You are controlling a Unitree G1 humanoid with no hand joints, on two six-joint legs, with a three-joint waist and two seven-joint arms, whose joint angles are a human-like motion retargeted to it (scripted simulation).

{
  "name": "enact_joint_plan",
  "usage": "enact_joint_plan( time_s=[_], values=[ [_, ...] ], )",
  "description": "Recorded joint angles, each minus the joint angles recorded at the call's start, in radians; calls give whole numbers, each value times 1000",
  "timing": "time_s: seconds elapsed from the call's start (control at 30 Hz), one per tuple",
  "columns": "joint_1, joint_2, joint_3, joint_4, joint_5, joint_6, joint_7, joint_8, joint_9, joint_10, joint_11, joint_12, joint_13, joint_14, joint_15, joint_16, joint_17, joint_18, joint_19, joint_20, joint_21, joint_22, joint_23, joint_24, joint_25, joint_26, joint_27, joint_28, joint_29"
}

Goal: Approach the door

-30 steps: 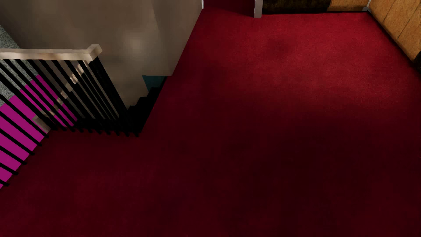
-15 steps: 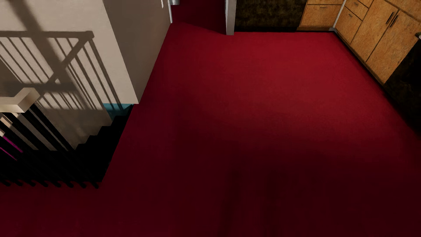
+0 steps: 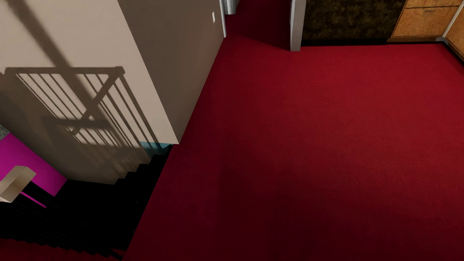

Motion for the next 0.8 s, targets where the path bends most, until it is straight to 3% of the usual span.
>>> enact_joint_plan(
  time_s=[0.07,0.13,0.17,0.2,0.23,0.27,0.33,0.37,0.43,0.47,0.53,0.63,0.7,0.77,0.8],
  values=[
    [-168,121,69,-46,3,-38,0,0,-3,-47,-70,8,-22,10,-9,-1,-7,0,0,-4,-132,31,-102,0,0,0,0,0,0],
    [-219,244,107,-74,13,-62,0,0,26,-374,-102,8,-28,123,-36,5,-16,0,0,-23,-254,52,-223,0,0,0,0,0,0],
    [-209,295,120,-72,30,-59,0,0,41,-562,-107,6,-31,129,-56,7,-20,0,0,-23,-291,59,-266,0,0,0,0,0,0],
    [-200,342,125,-66,51,-56,0,0,46,-718,-117,6,-32,6,-75,9,-21,0,0,-16,-307,63,-293,0,0,0,0,0,0],
    [-201,387,128,-56,63,-59,0,0,46,-760,-119,7,-29,-189,-90,14,-18,0,0,-7,-306,65,-303,0,0,0,0,0,0],
    [-245,418,119,-52,67,-68,0,0,44,-758,-111,-2,-23,-198,-97,20,-9,0,0,-2,-294,70,-298,0,0,0,0,0,0],
    [-267,460,152,-62,32,-96,0,0,20,-713,-79,-37,16,-7,-43,22,15,0,0,-12,-214,104,-237,0,0,0,0,0,0],
    [-286,435,151,-73,4,-114,0,0,-15,-679,-21,-41,35,58,40,16,24,0,0,-6,-115,123,-182,0,0,0,0,0,0],
    [-212,259,114,-103,-106,-155,0,0,-38,-656,316,-75,63,-3,297,18,51,0,0,-44,88,155,-49,0,0,0,0,0,0],
    [-162,131,75,-115,-130,-160,0,0,-40,-665,498,-114,70,-64,270,25,62,0,0,-77,170,159,4,0,0,0,0,0,0],
    [2,-35,-42,-104,-133,-125,0,0,-15,-706,712,-175,108,-198,86,33,64,0,0,-53,262,145,56,0,0,0,0,0,0],
    [266,-153,-101,-66,-86,-85,0,0,32,-735,473,-205,174,-406,-33,63,65,0,0,175,322,17,70,0,0,0,0,0,0],
    [373,-156,-103,-66,-64,-80,0,0,52,-741,118,-213,156,-461,70,74,69,0,0,312,390,-67,82,0,0,0,0,0,0],
    [450,-160,-103,-56,-53,-68,0,0,49,-736,-112,-230,124,-488,242,70,67,0,0,353,346,-96,61,0,0,0,0,0,0],
    [506,-158,-108,-42,-57,-57,0,0,64,-741,-100,-229,109,-486,215,63,59,0,0,338,296,-96,39,0,0,0,0,0,0]
  ],
)
